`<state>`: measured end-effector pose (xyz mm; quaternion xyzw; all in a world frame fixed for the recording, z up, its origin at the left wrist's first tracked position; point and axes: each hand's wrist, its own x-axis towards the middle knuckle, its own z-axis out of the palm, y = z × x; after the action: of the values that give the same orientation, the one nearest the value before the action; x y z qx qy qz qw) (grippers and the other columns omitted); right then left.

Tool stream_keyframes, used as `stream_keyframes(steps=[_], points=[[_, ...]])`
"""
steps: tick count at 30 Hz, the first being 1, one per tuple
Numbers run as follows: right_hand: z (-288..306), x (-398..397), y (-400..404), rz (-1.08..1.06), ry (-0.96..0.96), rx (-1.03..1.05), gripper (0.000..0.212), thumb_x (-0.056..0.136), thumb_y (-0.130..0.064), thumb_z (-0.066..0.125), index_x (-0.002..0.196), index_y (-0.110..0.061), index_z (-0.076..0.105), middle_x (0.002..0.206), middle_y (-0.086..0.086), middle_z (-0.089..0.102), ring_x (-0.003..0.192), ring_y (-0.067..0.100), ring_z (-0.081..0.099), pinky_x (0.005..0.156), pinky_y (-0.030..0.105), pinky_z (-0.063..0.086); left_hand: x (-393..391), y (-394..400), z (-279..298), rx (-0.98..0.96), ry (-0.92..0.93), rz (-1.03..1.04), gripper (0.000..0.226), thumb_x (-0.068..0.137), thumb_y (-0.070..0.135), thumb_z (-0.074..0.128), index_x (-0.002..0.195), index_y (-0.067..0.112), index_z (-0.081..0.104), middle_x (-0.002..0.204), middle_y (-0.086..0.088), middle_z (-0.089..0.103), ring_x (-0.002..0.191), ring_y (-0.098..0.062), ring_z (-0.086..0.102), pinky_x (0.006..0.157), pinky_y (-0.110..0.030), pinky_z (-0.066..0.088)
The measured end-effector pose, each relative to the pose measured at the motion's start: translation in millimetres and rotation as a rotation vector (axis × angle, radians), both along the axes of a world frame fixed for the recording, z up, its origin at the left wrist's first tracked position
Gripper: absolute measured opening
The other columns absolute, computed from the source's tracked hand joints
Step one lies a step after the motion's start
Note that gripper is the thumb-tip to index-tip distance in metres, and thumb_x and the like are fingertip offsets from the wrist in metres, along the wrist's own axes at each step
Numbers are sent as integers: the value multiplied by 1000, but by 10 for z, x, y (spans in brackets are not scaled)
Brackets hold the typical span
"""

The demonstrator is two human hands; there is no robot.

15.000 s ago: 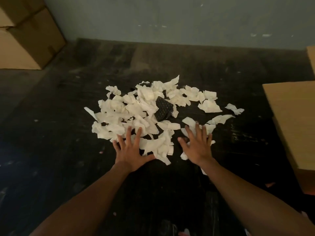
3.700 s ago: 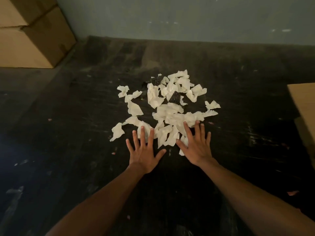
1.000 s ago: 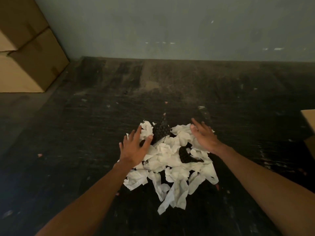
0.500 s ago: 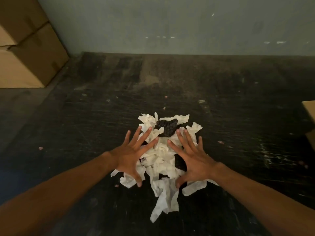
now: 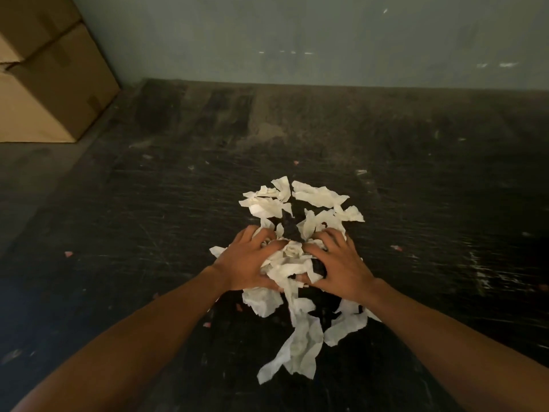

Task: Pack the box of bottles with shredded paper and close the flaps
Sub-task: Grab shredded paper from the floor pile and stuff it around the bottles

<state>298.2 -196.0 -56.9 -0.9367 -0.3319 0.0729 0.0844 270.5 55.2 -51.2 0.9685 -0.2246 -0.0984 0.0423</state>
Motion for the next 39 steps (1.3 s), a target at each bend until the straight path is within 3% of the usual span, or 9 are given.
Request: stream_keyframes(steps=[5,9,14,20,23,27,29,32,39], points=[[-24,-29,74,11,-58,39,57,67,-31,78,119,-19,60,121,10,54,117,33,46,92,49,46,-27,-98,-23,13,-59,-9,66,83,43,69,141,25,43,139,-7,41,126,-27,35,110,-42,32],[38,-22,115,19,-36,66,51,73,-26,78,119,-10,63,114,16,57,110,34,51,90,49,49,-33,-175,42,-55,-53,13,53,88,32,66,137,21,49,136,-9,43,122,-24,39,106,-38,35],[280,-10,58,-19,147,122,57,80,-26,75,131,-9,55,123,13,51,109,26,55,90,31,45,-27,-186,236,-135,81,70,53,92,35,64,138,16,47,131,-7,46,111,-19,51,96,-29,42],[481,-110,-200,-100,251,218,37,80,-22,75,114,-18,63,110,0,56,100,11,56,86,32,49,-145,-36,423,-124,189,198,56,95,33,59,144,14,40,142,-10,50,128,-23,49,107,-35,39],[683,-202,-270,-185,267,401,24,82,-21,74,91,-37,58,86,-17,53,80,-4,53,72,15,39,-245,30,527,-235,109,290,49,92,34,62,136,16,51,130,-7,61,117,-21,57,102,-36,44],[878,-368,-341,-221,226,463,25,83,-20,73,85,-38,56,96,-17,48,84,-4,50,73,7,34,-430,14,684,-127,-73,371,53,95,51,46,138,20,46,136,-5,56,124,-21,52,113,-47,24],[814,-484,-387,-249,197,418,21,83,-23,73,102,-23,64,116,-12,43,98,0,50,86,11,38,-578,-23,665,-39,36,475,76,90,73,29,145,22,37,149,-8,43,136,-26,41,114,-63,10],[563,-705,-451,-300,208,308,45,82,-23,74,123,-13,59,136,-6,36,116,10,49,99,23,43,-786,-120,554,-2,250,590,114,63,98,12,149,25,28,157,-12,27,144,-37,27,107,-77,0],[151,-1055,-353,-406,151,16,65,87,-32,63,145,-29,34,156,-2,16,146,22,7,116,53,17,-738,-433,373,-30,271,689,133,49,103,33,153,23,13,161,-16,12,146,-42,13,110,-71,16]])
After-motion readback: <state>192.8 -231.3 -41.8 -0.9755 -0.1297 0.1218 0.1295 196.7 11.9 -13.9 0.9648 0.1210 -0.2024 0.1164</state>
